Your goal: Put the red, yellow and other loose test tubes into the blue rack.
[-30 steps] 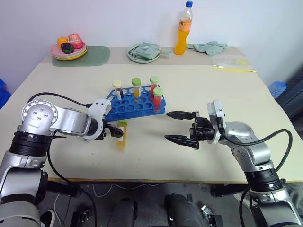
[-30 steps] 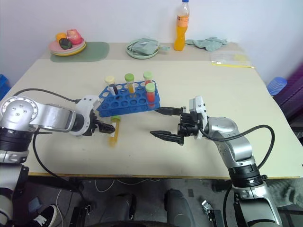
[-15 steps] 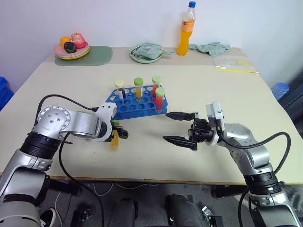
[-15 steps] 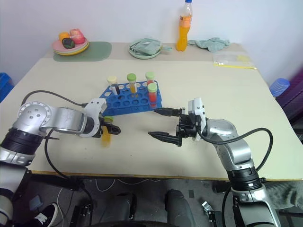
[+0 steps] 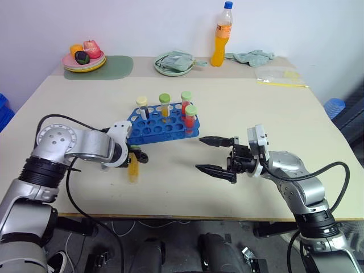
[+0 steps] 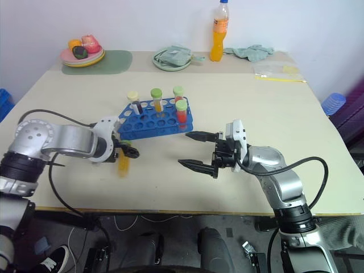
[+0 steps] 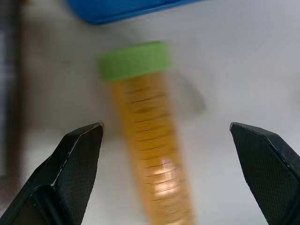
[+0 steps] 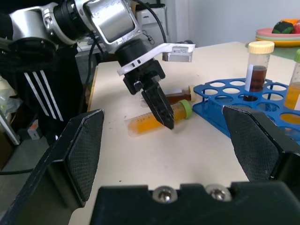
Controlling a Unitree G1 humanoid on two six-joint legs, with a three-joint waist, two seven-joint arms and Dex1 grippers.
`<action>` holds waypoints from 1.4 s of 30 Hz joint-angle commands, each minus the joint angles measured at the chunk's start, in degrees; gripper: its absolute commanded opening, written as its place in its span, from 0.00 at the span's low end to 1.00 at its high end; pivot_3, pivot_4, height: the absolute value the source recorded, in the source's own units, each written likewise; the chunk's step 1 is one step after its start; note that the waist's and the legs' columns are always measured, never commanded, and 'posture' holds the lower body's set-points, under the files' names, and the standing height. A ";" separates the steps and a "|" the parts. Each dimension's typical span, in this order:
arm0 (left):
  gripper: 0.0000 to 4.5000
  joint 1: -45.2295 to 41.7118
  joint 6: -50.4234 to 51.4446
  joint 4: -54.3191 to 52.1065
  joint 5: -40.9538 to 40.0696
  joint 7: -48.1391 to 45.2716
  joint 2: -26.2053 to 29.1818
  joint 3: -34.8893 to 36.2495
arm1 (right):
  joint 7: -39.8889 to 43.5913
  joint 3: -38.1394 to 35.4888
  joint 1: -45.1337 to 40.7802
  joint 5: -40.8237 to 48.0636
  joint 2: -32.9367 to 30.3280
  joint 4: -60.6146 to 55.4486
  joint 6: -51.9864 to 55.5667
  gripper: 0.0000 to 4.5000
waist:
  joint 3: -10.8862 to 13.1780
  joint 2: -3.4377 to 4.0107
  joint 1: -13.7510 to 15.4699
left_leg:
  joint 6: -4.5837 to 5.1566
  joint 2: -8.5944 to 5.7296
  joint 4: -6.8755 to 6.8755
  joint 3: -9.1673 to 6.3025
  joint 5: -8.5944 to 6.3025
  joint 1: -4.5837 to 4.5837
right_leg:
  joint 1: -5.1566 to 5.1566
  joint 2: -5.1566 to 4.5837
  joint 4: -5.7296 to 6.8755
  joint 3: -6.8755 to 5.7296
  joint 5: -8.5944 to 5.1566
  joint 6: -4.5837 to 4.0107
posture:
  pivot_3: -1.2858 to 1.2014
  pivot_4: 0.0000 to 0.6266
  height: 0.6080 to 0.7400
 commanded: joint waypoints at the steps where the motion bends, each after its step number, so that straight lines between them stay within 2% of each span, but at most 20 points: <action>1: 1.00 -2.06 0.96 0.67 0.04 -0.51 0.54 0.32 | -0.37 -0.21 -0.28 0.53 0.25 -2.30 -0.18 0.98 | 0.00 0.00 0.20 | 0.00 0.00 0.01 0.00 0.00 0.00 | 0.01 -0.01 -0.01 0.00 0.00 0.00 | 0.52 0.24 1.00; 7: 1.00 -1.17 0.02 1.64 0.04 0.45 -0.25 0.10 | -0.70 -0.17 -0.39 0.44 0.39 -2.34 -0.44 0.98 | 0.00 -0.01 0.32 | 0.00 -0.03 0.01 -0.01 0.00 -0.03 | 0.02 -0.05 -0.06 0.00 0.00 0.00 | 0.52 0.24 1.00; 10: 0.81 0.66 -0.84 0.94 0.04 0.76 -1.16 0.94 | -1.03 -0.07 -0.55 0.60 0.45 -2.82 -0.15 1.00 | -0.01 0.00 0.24 | -0.01 -0.02 0.00 -0.01 0.00 -0.01 | 0.02 -0.05 -0.04 0.00 0.00 0.00 | 0.52 0.24 1.00; 15: 0.28 1.90 -1.73 0.30 0.04 1.75 -1.94 1.73 | -0.99 -0.11 -0.75 0.54 0.23 -2.69 -0.25 1.00 | -0.02 0.00 0.31 | -0.02 -0.02 0.01 -0.01 0.01 -0.01 | 0.04 -0.06 -0.04 0.00 0.00 0.00 | 0.52 0.24 1.00; 16: 0.20 1.56 -1.54 0.49 0.04 1.42 -2.08 1.64 | -0.99 -0.11 -0.84 0.51 0.21 -2.64 -0.25 1.00 | -0.03 0.01 0.29 | -0.02 -0.02 0.01 -0.01 0.01 0.00 | 0.04 -0.06 -0.04 0.00 0.00 0.00 | 0.52 0.24 1.00; 25: 0.20 4.00 -3.43 -5.07 0.04 2.60 -2.45 6.26 | -0.87 -0.15 -1.25 -0.11 0.12 -1.79 -0.75 1.00 | -0.03 0.01 0.30 | -0.02 -0.02 0.01 -0.01 0.01 -0.02 | 0.03 -0.06 -0.05 0.00 0.00 0.00 | 0.52 0.24 1.00; 28: 0.20 8.16 -3.36 -11.07 0.04 0.60 0.30 8.49 | -0.84 -0.19 -1.41 -0.16 0.12 -1.48 -0.82 1.00 | -0.02 0.00 0.03 | -0.02 0.00 0.00 -0.03 0.01 -0.02 | 0.00 -0.08 -0.05 0.01 0.00 0.00 | 0.52 0.24 1.00; 31: 0.20 9.90 -1.06 -18.49 0.76 -7.18 5.90 8.50 | -0.55 -0.03 -1.65 -0.45 0.14 -0.87 -1.11 1.00 | -0.01 0.00 0.03 | -0.04 0.03 -0.03 0.01 0.02 -0.02 | -0.03 -0.03 -0.03 0.02 -0.01 -0.01 | 0.52 0.24 1.00; 34: 0.20 9.63 -0.24 -26.05 9.14 -16.81 8.33 9.46 | -0.23 0.07 -2.11 -0.60 0.19 -0.22 -1.30 1.00 | -0.01 0.00 0.51 | -0.05 0.00 -0.03 0.04 0.03 -0.03 | 0.02 -0.02 -0.08 0.00 -0.03 -0.04 | 0.52 0.24 1.00; 37: 0.20 10.58 -3.53 -35.51 21.76 -29.19 9.27 10.36 | 0.01 0.06 -2.71 -0.48 0.28 0.14 -1.13 1.00 | -0.01 0.00 0.38 | -0.04 -0.03 -0.02 0.07 0.02 -0.04 | 0.08 -0.04 -0.16 0.00 -0.11 -0.18 | 0.52 0.24 1.00; 40: 0.20 15.09 -16.60 -41.27 38.83 -41.31 7.64 11.77 | 0.32 0.09 -2.88 -0.63 0.22 0.45 -1.30 1.00 | 0.00 0.03 0.21 | -0.05 -0.02 -0.08 0.14 0.02 -0.01 | 0.05 -0.03 -0.16 0.02 -0.11 -0.19 | 0.52 0.24 1.00; 42: 0.20 17.22 -25.93 -42.61 51.58 -48.42 8.12 10.19 | 0.32 -0.02 -2.94 -0.63 0.19 0.50 -1.28 1.00 | 0.01 0.03 0.05 | -0.05 0.04 -0.11 0.16 0.03 -0.02 | 0.01 0.03 -0.16 0.03 -0.11 -0.21 | 0.52 0.24 1.00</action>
